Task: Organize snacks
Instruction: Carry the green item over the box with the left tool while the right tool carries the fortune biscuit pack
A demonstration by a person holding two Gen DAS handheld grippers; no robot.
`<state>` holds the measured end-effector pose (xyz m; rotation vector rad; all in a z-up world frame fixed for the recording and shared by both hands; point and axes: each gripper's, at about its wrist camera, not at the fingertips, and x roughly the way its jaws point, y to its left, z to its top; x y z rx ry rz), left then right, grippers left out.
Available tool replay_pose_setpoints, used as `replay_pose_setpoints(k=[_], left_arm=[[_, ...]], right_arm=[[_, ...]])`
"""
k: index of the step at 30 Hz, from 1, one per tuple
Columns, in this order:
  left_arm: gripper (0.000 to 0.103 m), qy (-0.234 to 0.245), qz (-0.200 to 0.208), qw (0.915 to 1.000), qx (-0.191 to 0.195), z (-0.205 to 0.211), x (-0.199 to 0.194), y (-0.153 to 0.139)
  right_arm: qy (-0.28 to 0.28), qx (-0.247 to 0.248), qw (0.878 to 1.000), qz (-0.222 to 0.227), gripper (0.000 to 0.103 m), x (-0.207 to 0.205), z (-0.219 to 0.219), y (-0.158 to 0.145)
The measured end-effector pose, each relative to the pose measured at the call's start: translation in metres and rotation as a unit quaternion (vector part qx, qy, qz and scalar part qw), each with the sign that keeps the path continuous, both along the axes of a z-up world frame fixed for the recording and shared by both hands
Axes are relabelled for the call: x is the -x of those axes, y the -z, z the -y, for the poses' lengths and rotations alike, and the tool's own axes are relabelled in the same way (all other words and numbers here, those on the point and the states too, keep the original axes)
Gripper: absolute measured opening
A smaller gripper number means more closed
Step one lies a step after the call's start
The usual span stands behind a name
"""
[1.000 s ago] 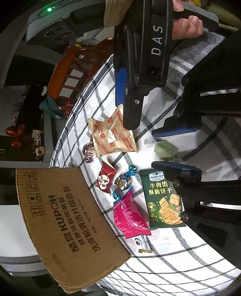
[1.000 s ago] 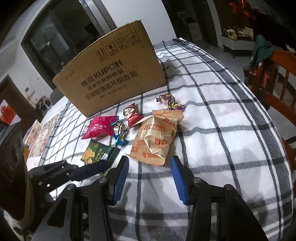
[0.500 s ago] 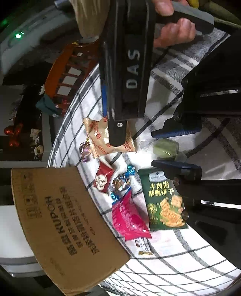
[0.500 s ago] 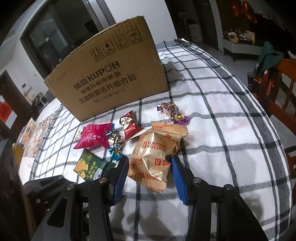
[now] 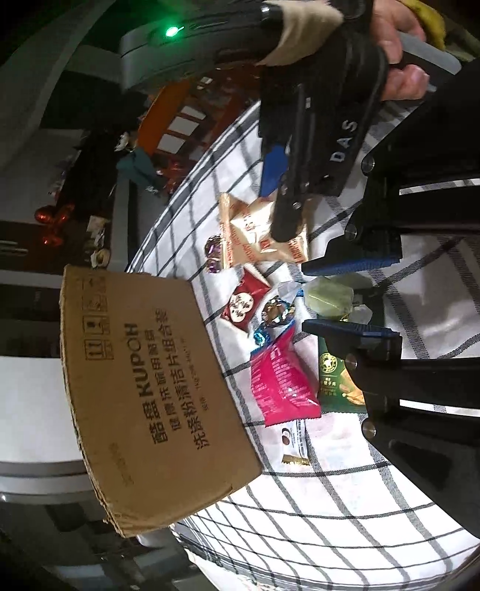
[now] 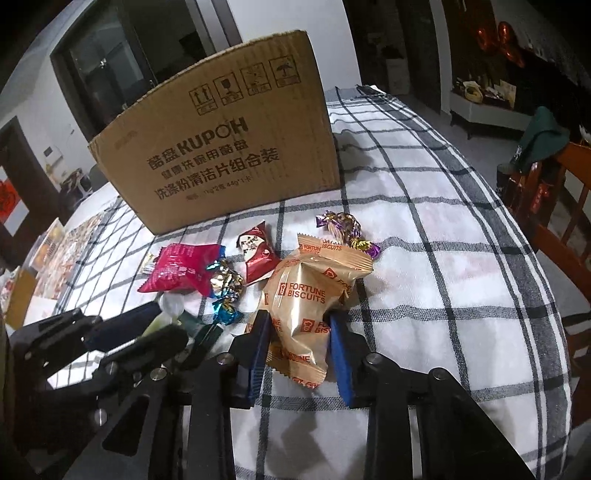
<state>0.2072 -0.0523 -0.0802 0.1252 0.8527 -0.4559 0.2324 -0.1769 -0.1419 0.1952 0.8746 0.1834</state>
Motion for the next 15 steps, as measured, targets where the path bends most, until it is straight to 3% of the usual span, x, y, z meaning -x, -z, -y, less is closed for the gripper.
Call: replay_pose_setpoints(k=[15], left_arm=[[0.024,-0.022,0.035,0.999,0.017,-0.009,0.005,-0.039]], right_arm=[[0.0,-0.01,0.999,0.048,0.033,0.02,0.001,-0.045]])
